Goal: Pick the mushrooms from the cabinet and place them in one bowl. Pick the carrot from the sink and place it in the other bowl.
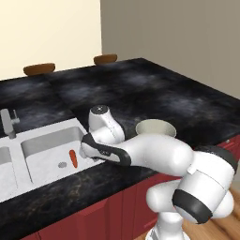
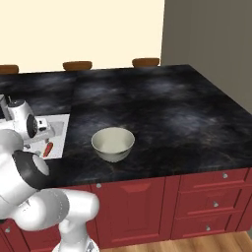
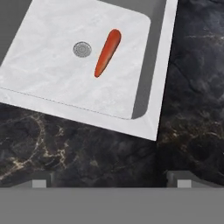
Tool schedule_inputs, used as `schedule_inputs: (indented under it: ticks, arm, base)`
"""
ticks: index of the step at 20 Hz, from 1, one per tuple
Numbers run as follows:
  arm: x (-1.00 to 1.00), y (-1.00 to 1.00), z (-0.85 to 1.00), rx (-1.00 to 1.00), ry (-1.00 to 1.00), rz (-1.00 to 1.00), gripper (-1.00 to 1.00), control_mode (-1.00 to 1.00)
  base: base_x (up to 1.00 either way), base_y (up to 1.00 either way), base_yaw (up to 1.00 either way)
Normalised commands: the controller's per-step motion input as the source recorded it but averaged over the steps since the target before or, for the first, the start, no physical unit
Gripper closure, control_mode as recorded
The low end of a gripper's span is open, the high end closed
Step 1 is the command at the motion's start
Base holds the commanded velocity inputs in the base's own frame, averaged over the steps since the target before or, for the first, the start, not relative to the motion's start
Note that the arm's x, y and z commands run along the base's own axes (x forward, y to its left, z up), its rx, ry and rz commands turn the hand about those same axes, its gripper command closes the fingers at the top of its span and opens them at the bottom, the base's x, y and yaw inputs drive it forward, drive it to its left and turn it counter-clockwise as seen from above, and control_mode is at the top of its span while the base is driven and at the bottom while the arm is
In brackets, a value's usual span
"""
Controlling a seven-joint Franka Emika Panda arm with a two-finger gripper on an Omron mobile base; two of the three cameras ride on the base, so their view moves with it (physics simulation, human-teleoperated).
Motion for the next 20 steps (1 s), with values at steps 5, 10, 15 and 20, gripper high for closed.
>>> schedule_inputs:
  ticks: [5,10,15,20]
  arm:
    - [0.0,0.03,-0.16,0.03,0.01,0.0,-1.0,-1.0]
    - [0.19,0.33,-0.32,0.08,0.03,-0.01,-1.0,-1.0]
    - [0.2,0.38,-0.3,0.03,-0.01,-0.02,-1.0,-1.0]
    - [0.35,0.21,-0.18,0.0,-0.04,-0.02,-1.0,-1.0]
  base:
    - [0.0,0.0,0.0]
    - [0.0,0.0,0.0]
    - [0.0,0.0,0.0]
    - [0.0,0.0,0.0]
